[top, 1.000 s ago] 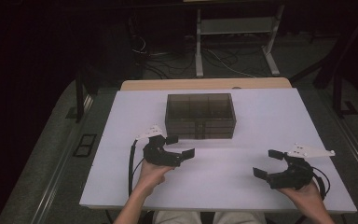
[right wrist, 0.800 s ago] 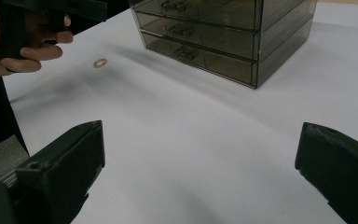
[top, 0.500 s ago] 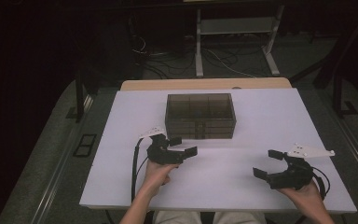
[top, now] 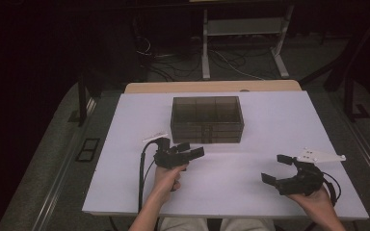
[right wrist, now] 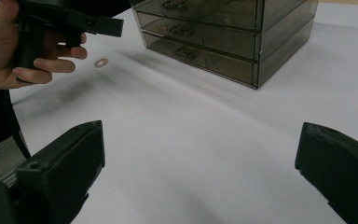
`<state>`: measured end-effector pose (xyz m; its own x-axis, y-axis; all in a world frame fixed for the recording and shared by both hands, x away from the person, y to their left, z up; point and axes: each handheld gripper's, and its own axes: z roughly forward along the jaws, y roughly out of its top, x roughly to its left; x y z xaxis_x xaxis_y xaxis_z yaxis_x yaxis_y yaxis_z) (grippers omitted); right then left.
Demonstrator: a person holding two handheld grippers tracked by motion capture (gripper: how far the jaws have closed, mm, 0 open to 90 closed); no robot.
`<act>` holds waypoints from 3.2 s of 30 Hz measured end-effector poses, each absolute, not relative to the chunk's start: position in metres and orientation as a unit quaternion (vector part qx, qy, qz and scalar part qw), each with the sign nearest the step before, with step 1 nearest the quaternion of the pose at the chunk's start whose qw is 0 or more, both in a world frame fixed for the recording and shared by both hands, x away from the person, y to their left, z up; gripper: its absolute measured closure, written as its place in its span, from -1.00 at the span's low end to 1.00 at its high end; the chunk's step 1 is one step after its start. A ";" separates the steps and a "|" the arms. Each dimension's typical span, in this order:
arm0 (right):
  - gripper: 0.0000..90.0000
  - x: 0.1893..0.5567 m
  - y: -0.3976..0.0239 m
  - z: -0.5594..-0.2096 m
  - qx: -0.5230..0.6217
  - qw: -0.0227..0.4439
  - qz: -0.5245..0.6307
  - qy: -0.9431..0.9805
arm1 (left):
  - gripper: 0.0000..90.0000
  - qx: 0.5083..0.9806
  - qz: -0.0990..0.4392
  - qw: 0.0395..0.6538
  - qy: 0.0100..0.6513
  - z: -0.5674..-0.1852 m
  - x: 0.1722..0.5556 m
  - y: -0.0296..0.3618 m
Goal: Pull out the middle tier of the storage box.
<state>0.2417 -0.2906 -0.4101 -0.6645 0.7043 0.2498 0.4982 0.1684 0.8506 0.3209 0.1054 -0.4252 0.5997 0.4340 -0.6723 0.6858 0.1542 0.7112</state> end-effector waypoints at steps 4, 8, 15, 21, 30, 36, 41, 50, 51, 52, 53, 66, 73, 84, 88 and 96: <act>-0.98 0.242 -0.290 -0.410 0.398 0.101 0.508 0.757 | -1.00 0.638 -0.107 0.620 0.443 -0.427 0.322 0.104; -0.98 0.242 -0.290 -0.410 0.396 0.101 0.507 0.759 | -1.00 0.631 -0.112 0.617 0.456 -0.429 0.323 0.101; -0.98 0.242 -0.290 -0.410 0.397 0.100 0.508 0.758 | -1.00 0.611 -0.125 0.620 0.475 -0.433 0.325 0.096; -0.98 0.241 -0.290 -0.410 0.395 0.100 0.507 0.759 | -1.00 0.593 -0.131 0.620 0.496 -0.438 0.327 0.096; -0.98 0.241 -0.290 -0.410 0.395 0.100 0.506 0.760 | -1.00 0.538 -0.153 0.628 0.541 -0.449 0.332 0.097; -0.98 0.241 -0.290 -0.410 0.394 0.101 0.505 0.761 | -1.00 0.507 -0.161 0.624 0.572 -0.455 0.334 0.095; -0.98 0.241 -0.290 -0.411 0.394 0.101 0.505 0.761 | -0.88 0.495 -0.155 0.617 0.592 -0.457 0.336 0.094; -0.98 0.242 -0.289 -0.411 0.393 0.100 0.503 0.763 | -0.69 0.475 -0.152 0.610 0.615 -0.463 0.339 0.090; -0.98 0.242 -0.289 -0.411 0.393 0.099 0.503 0.763 | -0.68 0.471 -0.152 0.612 0.617 -0.464 0.340 0.089; -0.98 0.242 -0.289 -0.411 0.392 0.099 0.502 0.764 | -0.66 0.471 -0.149 0.611 0.619 -0.464 0.340 0.089; -0.98 0.242 -0.289 -0.411 0.392 0.099 0.502 0.764 | -0.63 0.468 -0.148 0.610 0.622 -0.464 0.340 0.088; -0.98 0.242 -0.289 -0.411 0.391 0.099 0.502 0.765 | -0.24 0.445 -0.148 0.605 0.644 -0.471 0.345 0.084; -0.98 0.242 -0.289 -0.411 0.389 0.099 0.501 0.766 | 0.11 0.437 -0.149 0.606 0.648 -0.473 0.348 0.082; -0.98 0.242 -0.289 -0.411 0.388 0.096 0.500 0.768 | 0.38 0.423 -0.165 0.608 0.652 -0.480 0.352 0.077; -0.98 0.242 -0.288 -0.411 0.388 0.095 0.500 0.769 | 0.43 0.415 -0.172 0.611 0.652 -0.482 0.353 0.077; -0.98 0.242 -0.287 -0.412 0.388 0.094 0.499 0.769 | 0.53 0.400 -0.187 0.617 0.651 -0.484 0.354 0.072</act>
<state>0.2419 -0.2873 -0.4117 -0.6809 0.6907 0.2436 0.5036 0.2000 0.8405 0.3537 0.0724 -0.4845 0.0814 0.2905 -0.9534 0.7524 0.6095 0.2499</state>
